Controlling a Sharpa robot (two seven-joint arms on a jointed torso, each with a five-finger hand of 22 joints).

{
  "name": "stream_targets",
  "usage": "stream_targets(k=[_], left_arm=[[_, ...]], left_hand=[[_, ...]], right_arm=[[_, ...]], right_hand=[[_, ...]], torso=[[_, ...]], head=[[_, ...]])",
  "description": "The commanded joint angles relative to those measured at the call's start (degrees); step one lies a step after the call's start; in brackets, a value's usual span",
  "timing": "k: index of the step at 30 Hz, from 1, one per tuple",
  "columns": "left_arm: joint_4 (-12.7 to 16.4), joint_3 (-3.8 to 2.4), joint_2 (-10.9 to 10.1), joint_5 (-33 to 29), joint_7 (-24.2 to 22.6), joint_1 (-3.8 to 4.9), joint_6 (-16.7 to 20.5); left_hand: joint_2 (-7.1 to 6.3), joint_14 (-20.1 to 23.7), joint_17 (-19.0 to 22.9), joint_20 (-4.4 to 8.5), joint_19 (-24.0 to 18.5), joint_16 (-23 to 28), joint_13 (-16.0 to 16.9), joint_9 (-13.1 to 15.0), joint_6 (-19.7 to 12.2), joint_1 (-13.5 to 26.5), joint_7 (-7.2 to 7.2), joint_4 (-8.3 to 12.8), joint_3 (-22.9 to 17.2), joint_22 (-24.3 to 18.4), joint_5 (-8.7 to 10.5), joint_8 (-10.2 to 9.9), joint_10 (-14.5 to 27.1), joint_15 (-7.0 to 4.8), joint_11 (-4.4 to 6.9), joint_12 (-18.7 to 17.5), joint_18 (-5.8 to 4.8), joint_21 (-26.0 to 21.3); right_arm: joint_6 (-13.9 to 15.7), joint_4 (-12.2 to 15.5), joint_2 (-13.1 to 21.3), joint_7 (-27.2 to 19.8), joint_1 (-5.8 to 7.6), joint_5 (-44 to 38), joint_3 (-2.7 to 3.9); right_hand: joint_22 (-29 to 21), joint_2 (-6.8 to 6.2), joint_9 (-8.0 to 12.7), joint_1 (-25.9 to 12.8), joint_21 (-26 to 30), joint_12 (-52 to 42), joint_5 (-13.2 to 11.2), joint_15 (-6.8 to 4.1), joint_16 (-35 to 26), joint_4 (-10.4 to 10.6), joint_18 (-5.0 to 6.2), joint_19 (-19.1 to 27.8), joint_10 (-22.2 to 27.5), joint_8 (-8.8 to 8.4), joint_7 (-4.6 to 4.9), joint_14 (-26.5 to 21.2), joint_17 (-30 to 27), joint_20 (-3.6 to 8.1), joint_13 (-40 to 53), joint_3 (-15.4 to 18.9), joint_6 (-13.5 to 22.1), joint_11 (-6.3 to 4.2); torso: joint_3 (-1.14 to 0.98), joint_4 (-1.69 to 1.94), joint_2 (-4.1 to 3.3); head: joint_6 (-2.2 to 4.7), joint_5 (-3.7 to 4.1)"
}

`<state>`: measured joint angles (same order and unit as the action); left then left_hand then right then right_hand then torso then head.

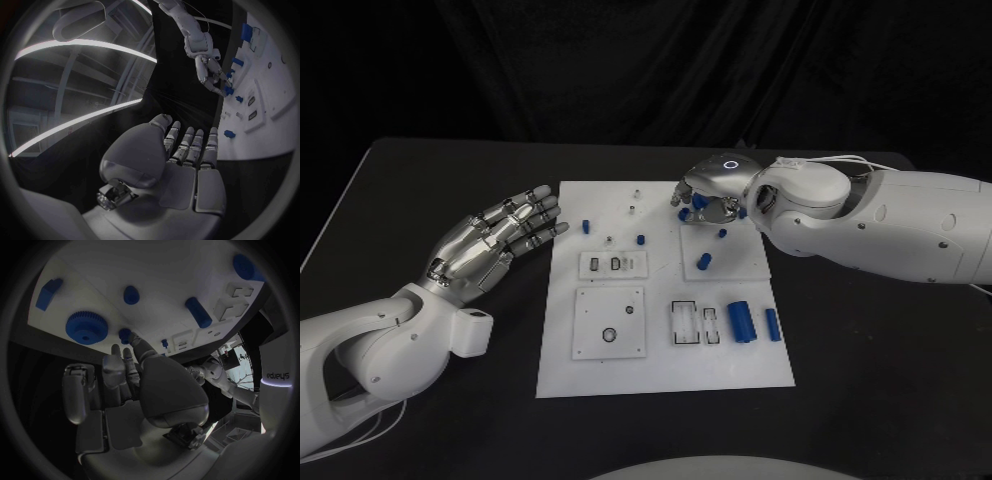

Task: Assemble the parts on the task board

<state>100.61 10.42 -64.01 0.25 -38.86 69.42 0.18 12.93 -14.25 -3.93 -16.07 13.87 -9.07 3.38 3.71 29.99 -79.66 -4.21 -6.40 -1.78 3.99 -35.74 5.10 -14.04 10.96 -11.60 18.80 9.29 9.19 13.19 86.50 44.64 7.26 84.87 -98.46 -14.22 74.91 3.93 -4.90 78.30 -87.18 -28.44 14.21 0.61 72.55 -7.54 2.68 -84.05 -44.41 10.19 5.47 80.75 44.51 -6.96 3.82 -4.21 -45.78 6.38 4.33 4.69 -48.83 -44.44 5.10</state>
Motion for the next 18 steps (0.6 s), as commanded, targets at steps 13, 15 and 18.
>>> stream_targets(k=[13, 15, 18], left_arm=[[-0.32, 0.1, 0.22, -0.12, -16.4, 0.15, -1.37], [-0.36, 0.12, 0.19, -0.12, -16.3, 0.15, -1.42], [-0.46, 0.14, 0.19, -0.12, -16.16, 0.15, -1.5]], left_hand=[[0.01, 0.11, 0.08, -0.45, -0.15, -0.43, -0.07, -0.1, -0.03, 0.47, -0.34, 0.14, -0.54, -0.1, -0.07, 0.04, 0.21, 0.46, -0.56, 0.22, 0.03, -0.11], [-0.02, 0.13, 0.09, -0.47, -0.17, -0.46, -0.08, -0.11, -0.03, 0.51, -0.42, 0.2, -0.72, -0.12, -0.03, 0.03, 0.23, 0.55, -0.67, 0.24, -0.04, -0.13], [-0.02, 0.13, 0.09, -0.47, -0.17, -0.46, -0.08, -0.11, -0.03, 0.51, -0.42, 0.2, -0.72, -0.12, -0.03, 0.03, 0.23, 0.55, -0.67, 0.24, -0.04, -0.13]], right_arm=[[1.6, -2.71, -1.66, -1.87, -1.45, -0.53, 0.04], [1.79, -2.85, -1.66, -1.88, -1.51, -0.53, 0.04], [2.22, -3.0, -1.67, -1.93, -1.56, -0.53, 0.04]], right_hand=[[5.44, -0.42, -1.73, 0.65, 0.51, 2.2, 2.09, 0.78, -0.18, 0.39, -0.44, -0.64, -3.83, 0.91, 0.47, -0.33, 0.65, -0.63, -0.08, -6.0, -7.37, 0.01], [5.53, -0.76, -1.96, 0.5, 0.49, 2.5, 2.06, 0.77, -0.16, 0.53, -0.46, -0.67, -4.66, 0.82, 0.51, -0.31, 0.83, -0.64, -0.1, -6.83, -7.85, 0.02], [5.61, -1.07, -2.74, 0.84, 0.49, 2.63, 1.93, 0.49, -0.25, 0.5, -0.46, -0.68, -6.63, 1.32, 0.8, -0.33, 0.88, -0.42, 0.01, -8.39, -9.62, -0.44]], torso=[[0.11, 0.05, 0.04], [0.12, 0.04, 0.03], [0.13, 0.03, 0.05]], head=[[-0.16, 0.25], [-0.19, 0.23], [-0.36, 0.23]])
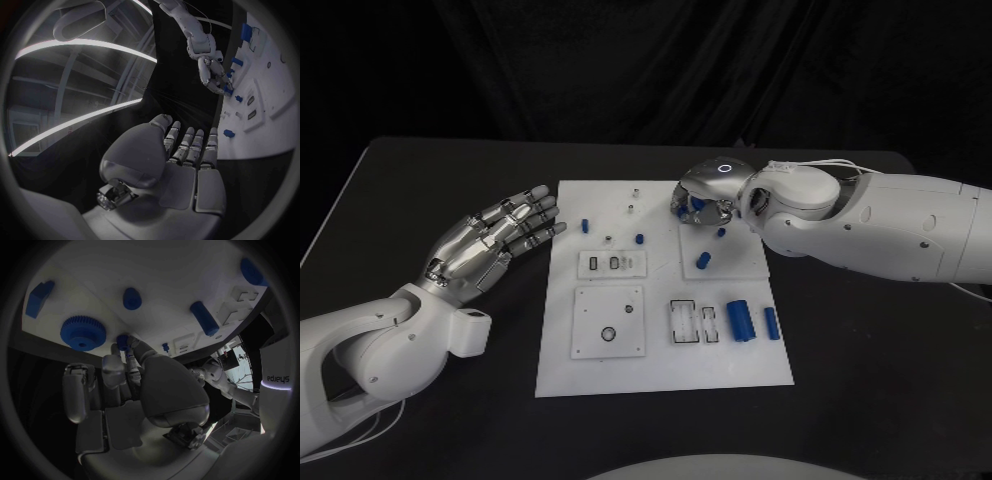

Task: Assemble the parts on the task board

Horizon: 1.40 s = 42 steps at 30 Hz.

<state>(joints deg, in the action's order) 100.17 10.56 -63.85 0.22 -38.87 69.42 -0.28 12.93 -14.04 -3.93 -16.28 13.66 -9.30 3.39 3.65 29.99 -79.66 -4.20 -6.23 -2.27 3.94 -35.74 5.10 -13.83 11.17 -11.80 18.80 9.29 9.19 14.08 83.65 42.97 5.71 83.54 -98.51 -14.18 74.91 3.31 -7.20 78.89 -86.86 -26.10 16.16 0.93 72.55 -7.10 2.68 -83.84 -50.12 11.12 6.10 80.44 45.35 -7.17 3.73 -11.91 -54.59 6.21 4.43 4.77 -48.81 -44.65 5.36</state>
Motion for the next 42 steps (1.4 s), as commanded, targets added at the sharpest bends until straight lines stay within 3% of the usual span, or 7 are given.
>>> stream_targets(k=[1, 11, 17, 25, 34, 42], left_arm=[[-0.07, 0.01, 0.05, -0.09, -16.11, 0.15, -1.08], [-0.26, 0.13, -0.02, -0.09, -15.74, 0.14, -1.33], [-0.25, 0.16, -0.14, -0.17, -15.6, 0.14, -1.29], [-0.24, 0.19, -0.03, -0.68, -15.45, 0.14, -1.25], [-0.52, 0.2, 0.62, -0.77, -15.41, 0.14, -1.36], [-0.58, 0.2, 0.9, -0.78, -15.35, 0.14, -1.33]], left_hand=[[-0.02, -0.08, 0.1, -0.26, 0.04, -0.23, -0.08, -0.05, -0.03, 0.51, -0.42, 0.03, -0.23, -0.07, -0.03, 0.03, 0.03, 0.34, -0.47, 0.24, -0.04, -0.13], [-0.08, 0.04, 0.15, -0.29, -0.01, -0.26, -0.1, -0.09, -0.22, 0.63, -0.6, 0.15, -0.6, -0.11, 0.05, -0.02, 0.13, 0.51, -0.67, 0.24, -0.19, -0.17], [-0.1, 0.05, 0.15, -0.29, 0.01, -0.28, -0.1, -0.1, -0.23, 0.65, -0.63, 0.18, -0.69, -0.11, 0.07, -0.03, 0.13, 0.54, -0.72, 0.27, -0.22, -0.16], [-0.12, -0.11, 0.12, -0.31, 0.06, -0.44, -0.08, -0.08, -0.08, 0.7, -0.69, 0.24, -0.88, -0.1, 0.09, 0.01, 0.07, 0.62, -0.8, 0.4, -0.29, -0.13], [-0.12, -0.11, 0.12, -0.31, 0.06, -0.44, -0.08, -0.08, -0.08, 0.7, -0.69, 0.24, -0.88, -0.1, 0.09, 0.01, 0.07, 0.62, -0.8, 0.4, -0.29, -0.13], [-0.13, -0.16, 0.11, -0.31, 0.12, -0.51, -0.08, -0.08, -0.09, 0.73, -0.72, 0.28, -1.01, -0.09, 0.09, 0.01, 0.07, 0.68, -0.84, 0.42, -0.33, -0.1]], right_arm=[[1.54, -0.21, -0.01, -0.44, -0.24, -0.48, 0.0], [6.52, -0.18, -0.18, -1.84, -0.18, -0.16, 0.02], [8.76, -0.32, -1.28, -3.11, 1.09, 3.68, 0.09], [8.03, -2.24, -4.73, -4.64, 3.42, 8.25, 0.28], [6.45, -5.96, -9.18, -5.08, 3.96, 9.26, 0.53], [4.0, -9.29, -12.25, -4.66, 3.96, 9.41, 0.62]], right_hand=[[5.77, -0.62, -0.72, 0.25, 0.13, 0.35, -0.06, 0.02, -0.18, 0.12, -0.49, -0.97, -1.63, 0.49, 0.17, 0.06, 0.29, -0.08, 0.12, -1.15, -1.23, -0.46], [5.97, -1.51, -3.03, 2.15, 0.18, 0.64, -2.22, -1.24, -0.82, -0.1, -0.51, -1.03, -6.33, 0.79, 0.95, 0.17, 0.17, 1.12, 0.47, -4.16, -2.62, -1.99], [6.18, -1.8, -4.14, 3.44, 0.17, 0.77, -3.63, -1.63, -0.92, -0.2, -0.56, -1.13, -8.01, 0.89, 1.48, 0.4, 0.72, 1.59, 0.67, -5.02, -2.9, -2.39], [5.8, -2.12, -5.01, 3.7, 0.4, 1.64, -6.36, -1.46, -1.32, 0.74, -0.47, -0.87, -8.56, 0.38, 1.82, 0.37, 0.59, 1.5, 0.61, -5.2, -2.33, -2.15], [5.73, -2.39, -5.13, 3.8, 0.47, 2.41, -6.97, -1.33, -1.39, 1.29, -0.45, -0.82, -8.48, -0.54, 2.07, 0.42, 0.76, 1.41, 0.47, -5.38, -1.04, -1.96], [5.6, -2.61, -5.31, 3.88, 0.56, 3.13, -7.81, -1.17, -1.48, 1.79, -0.41, -0.73, -8.43, -0.93, 2.18, 0.4, 0.84, 1.25, 0.36, -5.55, -0.76, -1.78]], torso=[[0.04, -0.04, 0.04], [0.06, -0.05, 0.03], [0.05, -0.05, 0.04], [0.12, -0.04, 0.07], [0.21, 0.05, 0.06], [0.21, 0.3, -0.07]], head=[[-0.17, -0.02], [-0.14, -0.26], [-0.05, -0.38], [0.0, -0.41], [-0.07, -0.41], [-0.21, 0.15]])
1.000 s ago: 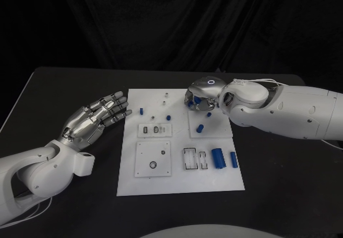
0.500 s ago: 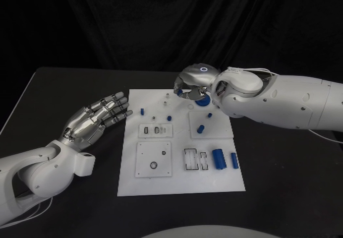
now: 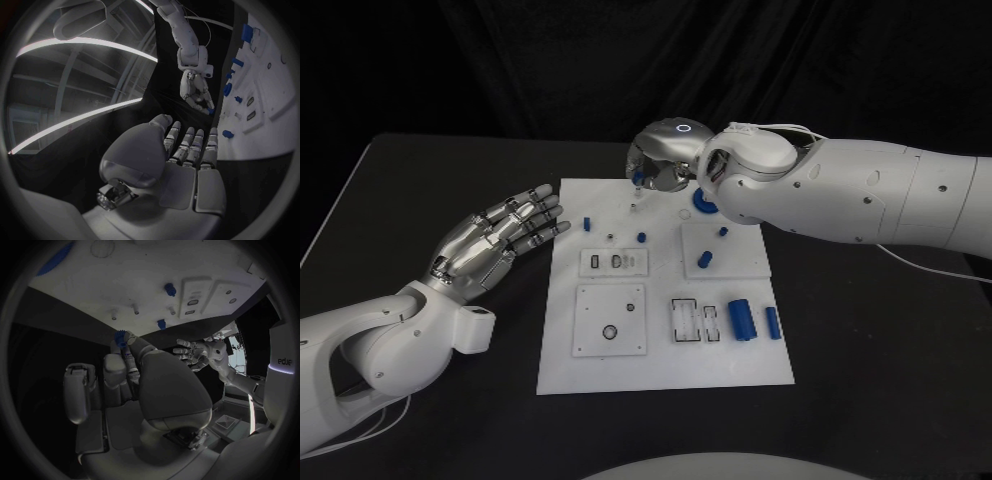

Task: Assemble the parts on the task board

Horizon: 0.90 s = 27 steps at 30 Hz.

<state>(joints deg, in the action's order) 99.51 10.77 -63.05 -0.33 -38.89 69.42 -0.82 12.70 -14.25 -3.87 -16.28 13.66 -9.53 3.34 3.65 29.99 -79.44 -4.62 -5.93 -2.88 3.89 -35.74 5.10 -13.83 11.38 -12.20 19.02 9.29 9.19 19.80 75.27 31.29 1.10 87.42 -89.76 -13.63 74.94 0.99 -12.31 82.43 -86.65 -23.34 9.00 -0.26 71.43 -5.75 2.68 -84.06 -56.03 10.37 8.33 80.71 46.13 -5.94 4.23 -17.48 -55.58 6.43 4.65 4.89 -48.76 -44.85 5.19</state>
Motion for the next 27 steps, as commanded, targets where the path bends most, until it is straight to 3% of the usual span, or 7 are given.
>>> stream_targets(k=[1, 7, 13, 18, 27], left_arm=[[0.07, -0.02, 0.12, -0.23, -15.31, 0.14, -0.78], [0.11, -0.01, 0.27, -0.23, -15.32, 0.14, -0.74], [0.72, 0.02, 0.37, -0.23, -15.24, 0.14, -0.93], [0.86, 0.06, 0.41, -0.23, -15.18, 0.14, -1.0], [0.82, 0.08, 0.38, -0.23, -15.13, 0.14, -1.05]], left_hand=[[0.1, 0.05, 0.05, -0.32, 0.12, -0.28, -0.03, -0.08, -0.08, 0.51, -0.31, -0.02, -0.39, -0.05, 0.09, 0.01, 0.07, 0.47, -0.44, 0.21, -0.33, -0.1], [0.13, 0.0, 0.04, -0.32, 0.13, -0.35, -0.03, -0.08, -0.04, 0.54, -0.33, 0.02, -0.57, -0.05, 0.09, 0.02, 0.06, 0.52, -0.48, 0.26, -0.39, -0.09], [0.19, 0.06, 0.07, -0.32, 0.1, -0.36, -0.03, -0.09, -0.09, 0.59, -0.38, 0.06, -0.81, -0.07, 0.08, 0.01, 0.1, 0.57, -0.53, 0.26, -0.46, -0.11], [0.19, 0.08, 0.07, -0.32, 0.08, -0.37, -0.03, -0.1, -0.11, 0.61, -0.4, 0.08, -0.9, -0.08, 0.08, 0.01, 0.1, 0.59, -0.56, 0.29, -0.48, -0.13], [0.2, 0.11, 0.09, -0.31, 0.09, -0.39, -0.04, -0.11, -0.15, 0.64, -0.43, 0.11, -1.04, -0.08, 0.1, -0.01, 0.12, 0.63, -0.61, 0.3, -0.52, -0.12]], right_arm=[[-1.93, -1.41, -0.93, 0.03, 0.05, 0.67, 0.07], [-2.89, -3.7, -2.39, 0.49, -0.15, 0.68, 0.1], [-3.18, -5.32, -3.19, 0.65, -0.49, 0.69, 0.11], [-3.47, -5.92, -3.51, 0.68, -0.83, 0.69, 0.13], [-3.81, -6.17, -3.5, 0.72, -1.45, 0.69, 0.16]], right_hand=[[5.57, -0.33, -0.27, 0.32, 0.36, 0.49, -0.78, 0.05, -0.42, 0.54, -0.42, -0.5, -2.49, -0.14, -0.05, 0.09, -0.01, -0.01, -0.16, 0.01, 0.08, -1.95], [5.22, -0.5, -0.47, 0.39, 0.52, 1.03, -1.07, 0.15, -0.51, 0.79, -0.33, -0.28, -2.19, -0.14, -0.07, 0.0, -0.03, -0.1, -0.25, -0.06, -0.18, -1.84], [4.78, -0.61, -0.59, 0.58, 0.73, 1.64, -1.34, 0.27, -0.48, 0.99, -0.23, 0.0, -1.9, -0.32, -0.01, -0.04, 0.2, -0.21, -0.34, -0.25, -0.12, -1.69], [4.76, -0.64, -0.63, 0.65, 0.76, 1.86, -1.4, 0.32, -0.48, 1.07, -0.22, 0.03, -1.82, -0.42, 0.03, -0.07, 0.23, -0.25, -0.36, -0.32, -0.04, -1.63], [3.97, -0.63, -0.65, 0.7, 1.09, 2.01, -1.43, 0.35, -0.41, 1.14, -0.03, 0.49, -1.8, -0.5, 0.07, -0.05, 0.42, -0.28, -0.37, -0.4, 0.02, -1.59]], torso=[[-0.01, 0.22, -0.13], [0.06, 0.17, -0.12], [0.0, 0.01, -0.09], [-0.11, -0.05, -0.03], [-0.07, -0.09, 0.0]], head=[[0.02, 0.41], [-0.01, 0.31], [-0.21, 0.3], [-0.39, 0.29], [-0.42, 0.29]])
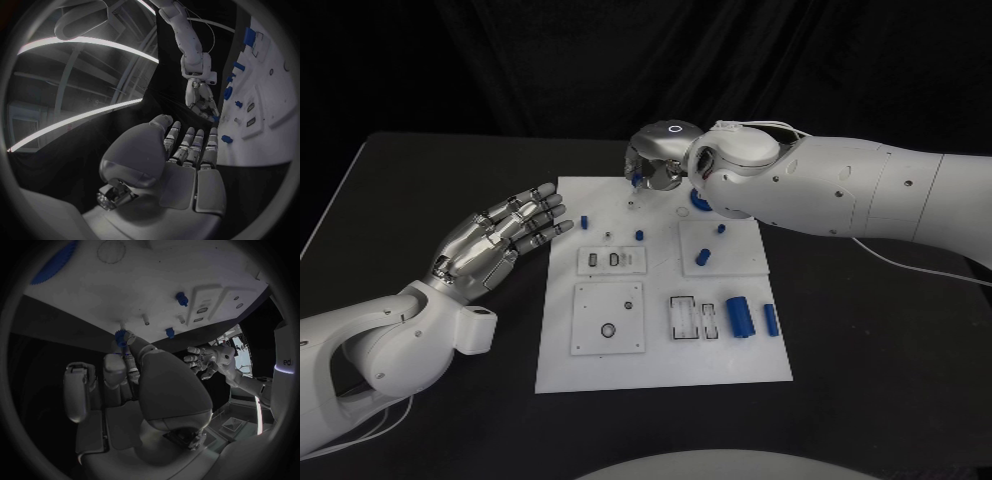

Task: Assemble the parts on the task board

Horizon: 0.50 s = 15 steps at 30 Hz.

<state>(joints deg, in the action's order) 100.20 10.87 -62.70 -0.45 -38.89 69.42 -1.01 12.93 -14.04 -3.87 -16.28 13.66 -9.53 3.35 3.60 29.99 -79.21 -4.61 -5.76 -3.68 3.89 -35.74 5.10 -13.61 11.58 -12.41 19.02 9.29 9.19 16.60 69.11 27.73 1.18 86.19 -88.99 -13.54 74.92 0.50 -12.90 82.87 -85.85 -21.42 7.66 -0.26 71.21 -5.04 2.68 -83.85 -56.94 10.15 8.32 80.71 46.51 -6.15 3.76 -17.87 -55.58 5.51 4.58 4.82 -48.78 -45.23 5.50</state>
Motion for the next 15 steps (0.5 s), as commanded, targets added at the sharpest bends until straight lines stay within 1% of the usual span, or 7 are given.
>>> stream_targets(k=[1, 3, 8, 15], left_arm=[[0.12, -0.01, 0.02, -0.12, -15.13, 0.14, -0.86], [0.07, -0.01, -0.01, -0.12, -15.13, 0.14, -0.85], [-0.08, 0.0, 0.04, -0.12, -15.11, 0.14, -0.89], [-0.34, 0.07, 0.15, -0.12, -14.99, 0.14, -1.04]], left_hand=[[-0.03, -0.1, 0.09, -0.32, 0.09, -0.39, -0.04, -0.06, -0.15, 0.41, -0.43, -0.06, -0.25, -0.09, 0.09, -0.01, -0.1, 0.43, -0.4, 0.3, -0.53, -0.12], [-0.03, -0.1, 0.09, -0.32, 0.09, -0.39, -0.04, -0.06, -0.15, 0.41, -0.43, -0.06, -0.25, -0.09, 0.09, -0.01, -0.1, 0.43, -0.4, 0.3, -0.53, -0.12], [-0.03, -0.1, 0.09, -0.32, 0.09, -0.39, -0.04, -0.06, -0.15, 0.41, -0.43, -0.06, -0.25, -0.09, 0.09, -0.01, -0.1, 0.43, -0.4, 0.3, -0.53, -0.12], [-0.09, -0.06, 0.1, -0.31, 0.1, -0.42, -0.04, -0.07, -0.24, 0.47, -0.49, 0.0, -0.42, -0.1, 0.15, -0.03, -0.07, 0.47, -0.46, 0.33, -0.58, -0.12]], right_arm=[[-0.63, 0.01, 0.08, 0.64, -0.26, -0.08, 0.08], [-0.73, 0.06, 0.11, 0.64, -0.34, -0.08, 0.09], [-0.91, 0.12, 0.16, 0.63, -0.46, -0.08, 0.11], [-1.07, 0.16, 0.19, 0.6, -0.61, -0.08, 0.13]], right_hand=[[3.99, -0.14, -0.06, 0.25, 0.29, 0.08, -0.09, 0.35, -0.19, 0.43, -0.03, 0.28, -0.88, -0.28, 0.07, -0.04, 0.03, -0.07, 0.1, -0.01, 0.03, -0.66], [3.94, -0.18, -0.07, 0.26, 0.32, 0.22, -0.13, 0.38, -0.2, 0.5, -0.02, 0.32, -0.87, -0.37, 0.12, -0.06, 0.02, -0.1, 0.09, -0.05, 0.1, -0.62], [3.99, -0.26, -0.09, 0.22, 0.33, 0.42, -0.22, 0.44, -0.21, 0.66, -0.03, 0.31, -0.88, -0.51, 0.18, -0.08, 0.02, -0.16, 0.09, -0.08, 0.22, -0.56], [3.9, -0.29, -0.1, 0.18, 0.37, 0.5, -0.27, 0.46, -0.23, 0.74, -0.01, 0.36, -0.89, -0.57, 0.2, -0.1, 0.0, -0.18, 0.09, -0.09, 0.26, -0.53]], torso=[[0.0, -0.03, 0.02], [0.0, -0.06, 0.03], [0.06, 0.01, 0.03], [0.05, -0.02, 0.05]], head=[[-0.07, -0.06], [-0.1, -0.09], [-0.22, -0.04], [-0.46, 0.0]])
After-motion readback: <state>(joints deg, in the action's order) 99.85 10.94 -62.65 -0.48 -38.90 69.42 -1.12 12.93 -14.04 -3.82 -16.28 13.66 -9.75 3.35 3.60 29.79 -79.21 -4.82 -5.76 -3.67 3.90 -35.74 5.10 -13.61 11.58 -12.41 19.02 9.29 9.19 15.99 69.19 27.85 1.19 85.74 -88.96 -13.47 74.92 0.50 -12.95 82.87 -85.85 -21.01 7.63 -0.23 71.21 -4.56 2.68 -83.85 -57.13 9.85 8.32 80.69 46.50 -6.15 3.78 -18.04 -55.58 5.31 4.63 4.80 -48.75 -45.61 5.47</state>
